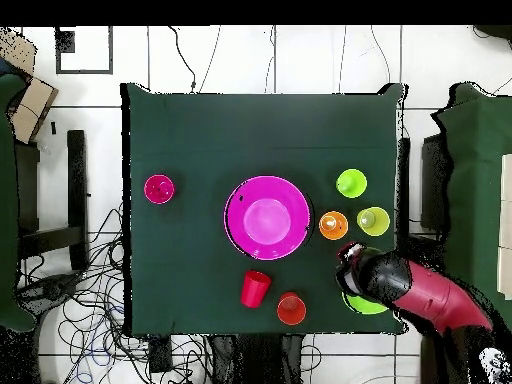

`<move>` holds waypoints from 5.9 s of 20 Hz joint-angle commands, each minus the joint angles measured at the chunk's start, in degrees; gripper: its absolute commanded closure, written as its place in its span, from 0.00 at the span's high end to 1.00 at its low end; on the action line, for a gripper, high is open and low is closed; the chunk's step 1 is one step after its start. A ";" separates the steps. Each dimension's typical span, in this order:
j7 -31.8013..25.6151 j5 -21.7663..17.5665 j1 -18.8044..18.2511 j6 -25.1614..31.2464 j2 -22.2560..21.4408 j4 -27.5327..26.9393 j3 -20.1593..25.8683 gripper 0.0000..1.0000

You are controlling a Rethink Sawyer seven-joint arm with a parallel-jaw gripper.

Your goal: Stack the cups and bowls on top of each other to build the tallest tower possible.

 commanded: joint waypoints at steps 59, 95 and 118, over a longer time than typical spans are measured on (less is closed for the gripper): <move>9.69 14.03 18.75 17.67 5.97 -20.03 -6.48 0.00; 10.47 23.06 27.16 18.48 10.33 -22.35 -15.24 0.00; 9.95 24.48 28.17 24.36 10.70 -27.51 -17.42 0.00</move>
